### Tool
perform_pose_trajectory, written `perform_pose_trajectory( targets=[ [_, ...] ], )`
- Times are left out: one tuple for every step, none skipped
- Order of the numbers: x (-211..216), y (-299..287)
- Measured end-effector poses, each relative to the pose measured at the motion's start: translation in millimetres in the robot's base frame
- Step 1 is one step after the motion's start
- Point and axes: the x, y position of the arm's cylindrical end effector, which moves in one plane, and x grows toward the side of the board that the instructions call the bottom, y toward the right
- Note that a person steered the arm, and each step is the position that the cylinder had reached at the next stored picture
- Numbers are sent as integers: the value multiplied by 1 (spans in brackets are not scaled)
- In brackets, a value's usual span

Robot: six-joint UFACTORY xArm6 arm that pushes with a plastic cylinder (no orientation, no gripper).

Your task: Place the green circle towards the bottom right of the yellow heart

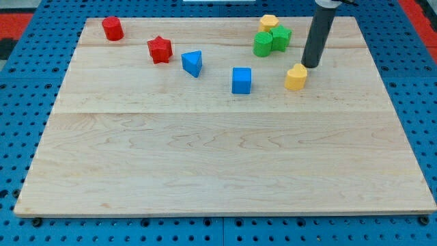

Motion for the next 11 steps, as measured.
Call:
perform_pose_trajectory(
  targets=[
    [24,-8],
    [73,-23],
    [79,-15],
    [18,55],
    [-68,72],
    [-129,47],
    [-136,-31],
    [-123,-94],
    [-55,-85],
    [-9,-54],
    [25,-41]
  ],
)
